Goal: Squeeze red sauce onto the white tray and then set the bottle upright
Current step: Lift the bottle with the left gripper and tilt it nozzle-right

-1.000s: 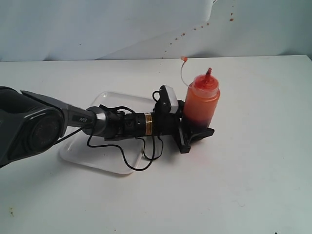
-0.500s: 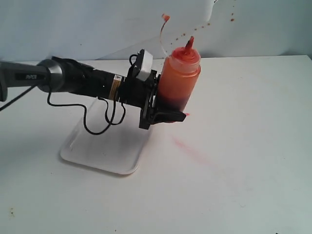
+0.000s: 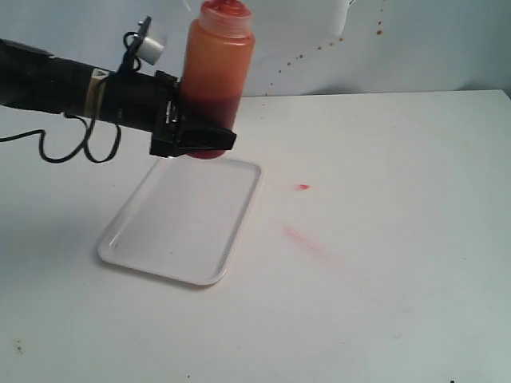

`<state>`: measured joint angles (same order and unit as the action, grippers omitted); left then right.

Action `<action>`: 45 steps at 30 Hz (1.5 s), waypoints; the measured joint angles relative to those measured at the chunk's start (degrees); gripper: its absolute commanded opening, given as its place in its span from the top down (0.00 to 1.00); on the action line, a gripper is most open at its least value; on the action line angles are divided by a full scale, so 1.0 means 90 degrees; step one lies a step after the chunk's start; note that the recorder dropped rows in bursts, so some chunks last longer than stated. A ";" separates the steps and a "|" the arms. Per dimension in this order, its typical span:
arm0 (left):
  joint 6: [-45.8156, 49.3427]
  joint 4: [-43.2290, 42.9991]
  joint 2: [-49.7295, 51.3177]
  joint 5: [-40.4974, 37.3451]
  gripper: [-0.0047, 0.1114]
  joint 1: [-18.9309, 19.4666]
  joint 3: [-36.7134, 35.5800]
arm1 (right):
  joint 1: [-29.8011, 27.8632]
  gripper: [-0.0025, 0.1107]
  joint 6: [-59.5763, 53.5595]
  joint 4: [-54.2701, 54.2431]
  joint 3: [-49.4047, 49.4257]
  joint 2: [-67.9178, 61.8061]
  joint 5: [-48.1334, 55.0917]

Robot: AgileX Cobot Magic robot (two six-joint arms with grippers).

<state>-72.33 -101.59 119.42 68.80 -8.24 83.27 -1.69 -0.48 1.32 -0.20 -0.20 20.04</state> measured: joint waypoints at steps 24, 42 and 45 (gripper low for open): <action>0.0940 -0.0040 -0.1350 -0.1309 0.96 0.1651 -0.1671 | 0.0000 0.98 -0.0089 0.0211 0.0000 0.0000 -0.0807; 0.4174 -0.0029 -0.1432 -0.4811 0.96 0.1651 -0.2459 | 0.0000 0.98 -0.0066 -0.1521 0.0000 0.0000 -0.3039; 0.4670 -0.0016 -0.1654 -0.4988 0.96 0.1651 -0.2471 | 0.0000 0.98 0.0054 -0.2012 0.0000 0.0000 -0.2958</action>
<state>-30.30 -101.73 104.54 23.90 6.62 61.04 -1.69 0.00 -16.79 -0.20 -0.20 -6.58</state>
